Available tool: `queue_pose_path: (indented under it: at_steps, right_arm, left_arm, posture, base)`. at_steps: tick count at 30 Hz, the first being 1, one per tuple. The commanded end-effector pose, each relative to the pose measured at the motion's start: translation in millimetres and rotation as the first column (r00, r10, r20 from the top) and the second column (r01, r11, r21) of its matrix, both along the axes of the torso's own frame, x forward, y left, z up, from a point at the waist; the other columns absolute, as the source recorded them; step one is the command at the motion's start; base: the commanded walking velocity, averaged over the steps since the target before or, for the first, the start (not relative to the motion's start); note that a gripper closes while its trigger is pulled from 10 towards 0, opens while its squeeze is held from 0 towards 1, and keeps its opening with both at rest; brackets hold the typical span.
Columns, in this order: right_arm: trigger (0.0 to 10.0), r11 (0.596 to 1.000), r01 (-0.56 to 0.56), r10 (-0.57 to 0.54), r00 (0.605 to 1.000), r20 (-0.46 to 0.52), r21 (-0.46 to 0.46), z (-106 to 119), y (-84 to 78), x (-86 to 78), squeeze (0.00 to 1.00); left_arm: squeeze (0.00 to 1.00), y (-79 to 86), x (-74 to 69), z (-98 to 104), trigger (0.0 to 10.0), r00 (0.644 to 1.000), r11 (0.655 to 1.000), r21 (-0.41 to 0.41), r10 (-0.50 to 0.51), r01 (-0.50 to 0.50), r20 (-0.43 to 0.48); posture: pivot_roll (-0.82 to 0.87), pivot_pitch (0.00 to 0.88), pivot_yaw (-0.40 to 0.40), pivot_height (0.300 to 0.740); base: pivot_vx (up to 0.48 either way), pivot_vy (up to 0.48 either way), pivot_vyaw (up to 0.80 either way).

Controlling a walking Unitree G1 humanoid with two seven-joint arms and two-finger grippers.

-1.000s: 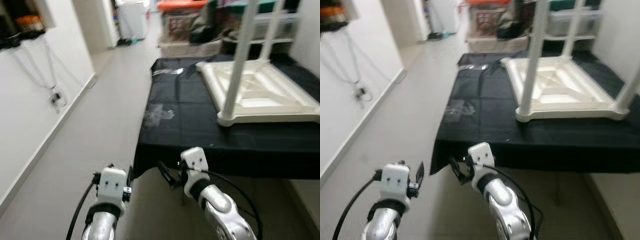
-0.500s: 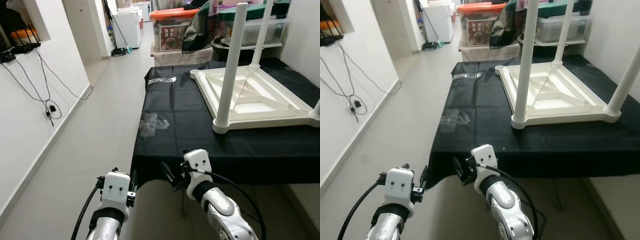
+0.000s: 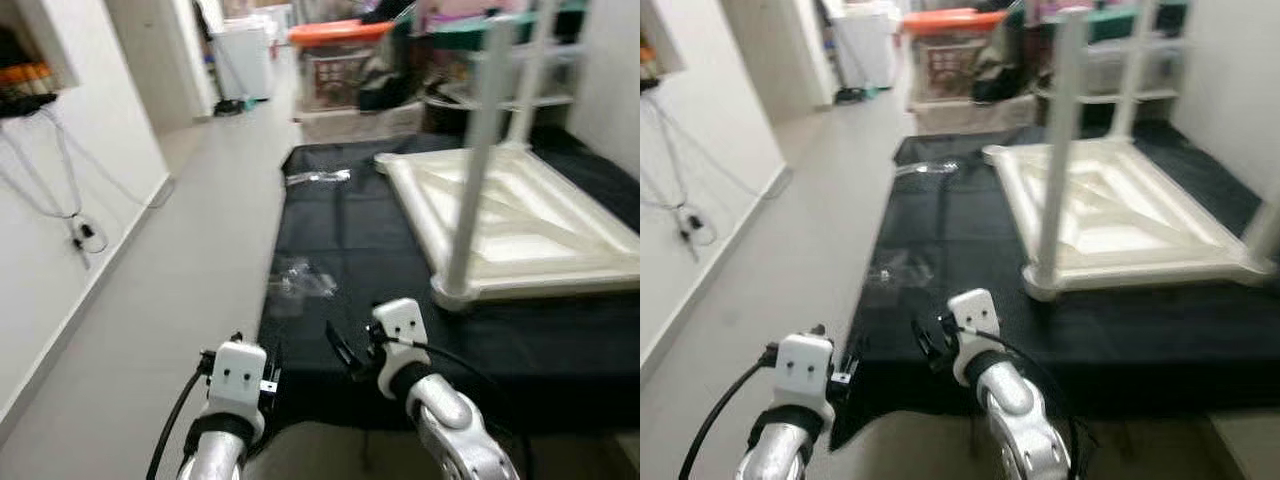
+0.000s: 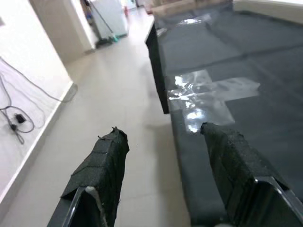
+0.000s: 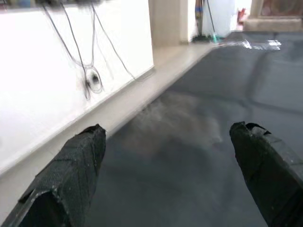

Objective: Building children table

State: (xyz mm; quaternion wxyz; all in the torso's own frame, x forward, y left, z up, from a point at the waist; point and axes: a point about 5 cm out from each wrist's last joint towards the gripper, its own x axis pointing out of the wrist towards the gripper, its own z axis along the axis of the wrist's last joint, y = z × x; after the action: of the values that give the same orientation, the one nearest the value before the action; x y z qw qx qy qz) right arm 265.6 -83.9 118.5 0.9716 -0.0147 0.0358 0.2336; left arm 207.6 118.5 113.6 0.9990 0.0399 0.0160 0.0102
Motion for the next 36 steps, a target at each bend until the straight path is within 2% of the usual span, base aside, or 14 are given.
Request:
queue_pose_path:
  at_steps: [1,6,8,15,20,21,23,24,25,27,30,32,35,36]
  right_arm:
    - [10.0,1.0,0.03,-0.03,0.999,0.011,-0.005,0,-8.2,1.5,0.0]
    - [10.0,0.999,0.043,-0.043,0.998,0.053,0.001,6,-9.1,7.5,0.0]
    - [10.0,0.998,0.059,-0.058,0.991,0.119,-0.004,22,-6.2,23.0,0.0]
    - [10.0,0.996,0.09,-0.086,0.982,0.169,-0.015,42,5.9,46.5,0.0]
    - [10.0,0.985,0.167,-0.156,0.966,0.209,-0.039,62,18.5,70.0,0.0]
    - [10.0,0.974,0.218,-0.201,0.958,0.204,-0.065,64,16.3,81.6,0.0]
    - [10.0,0.974,0.218,-0.201,0.958,0.204,-0.065,64,16.3,81.6,0.0]
    - [10.0,0.943,0.307,-0.275,0.937,0.215,-0.132,68,11.4,99.5,0.0]
    - [10.0,0.943,0.307,-0.275,0.937,0.215,-0.132,68,11.4,99.5,0.0]
    - [10.0,0.905,0.388,-0.352,0.913,0.204,-0.173,70,5.3,116.0,0.0]
    - [10.0,0.885,0.433,-0.399,0.895,0.201,-0.171,72,1.1,122.5,0.0]
    - [10.0,0.846,0.513,-0.496,0.857,0.138,-0.146,72,-9.6,130.9,0.0]
    - [10.0,0.824,0.547,-0.534,0.837,0.116,-0.15,70,-15.2,133.6,0.0]
    - [10.0,0.796,0.58,-0.574,0.814,0.085,-0.173,67,-21.8,135.8,0.0]
  left_arm:
    - [0.0,-6.5,0.1,4,10.0,1.0,0.999,-0.031,-0.015,0.016,0.013]
    - [0.0,-5.8,-0.2,3,10.0,1.0,0.999,-0.038,-0.007,0.008,0.008]
    - [0.0,-6.5,0.1,3,10.0,1.0,0.999,-0.042,-0.012,0.012,0.006]
    - [0.0,-8.0,-0.7,4,10.0,1.0,0.999,-0.046,-0.015,0.015,0.005]
    - [0.0,-10.4,-3.2,5,10.0,1.0,0.998,-0.059,-0.019,0.019,0.001]
    - [0.0,-11.3,-3.6,6,10.0,1.0,0.998,-0.062,-0.023,0.023,0.003]
    - [0.0,-11.3,-3.6,6,10.0,1.0,0.998,-0.062,-0.023,0.023,0.003]
    - [0.0,-13.2,-5.1,7,10.0,1.0,0.997,-0.067,-0.028,0.028,0.006]
    - [0.0,-13.2,-5.1,7,10.0,1.0,0.997,-0.067,-0.028,0.028,0.006]
    - [0.0,-15.8,-8.4,9,10.0,0.999,0.997,-0.077,-0.032,0.032,0.007]
    - [0.0,-17.6,-10.8,11,10.0,0.999,0.996,-0.08,-0.035,0.035,0.008]
    - [0.0,-21.9,-16.7,14,10.0,0.999,0.995,-0.088,-0.046,0.046,0.002]
    - [0.0,-24.0,-19.7,15,10.0,0.999,0.994,-0.094,-0.049,0.049,0.002]
    - [0.0,-25.8,-22.3,16,10.0,0.999,0.994,-0.099,-0.052,0.051,-0.001]
  posture:
    - [-0.06,0.0,0.051,0.74]
    - [-0.06,0.0,0.051,0.74]
    - [-0.06,0.0,0.046,0.74]
    - [-0.05,0.0,0.04,0.74]
    - [-0.05,0.008,0.04,0.74]
    - [-0.05,0.02,0.034,0.74]
    - [-0.05,0.02,0.034,0.74]
    - [-0.04,0.036,0.029,0.74]
    - [-0.04,0.036,0.029,0.74]
    - [-0.03,0.053,0.022,0.74]
    - [-0.02,0.074,0.017,0.74]
    - [-0.02,0.102,0.01,0.74]
    - [-0.02,0.121,0.004,0.74]
    - [-0.02,0.135,0.002,0.74]
  base:
    - [0.334,0.0,0.0]
    - [0.067,0.0,0.0]
    - [0.0,0.0,0.0]
    - [0.0,0.0,0.0]
    - [0.0,0.0,0.0]
    - [0.0,0.0,0.0]
    - [0.0,0.0,0.0]
    - [0.0,0.0,0.0]
    - [0.0,0.0,0.0]
    - [0.0,0.0,0.0]
    - [0.0,0.0,0.0]
    - [0.0,0.0,0.0]
    - [0.0,0.0,0.0]
    - [0.0,0.0,0.0]
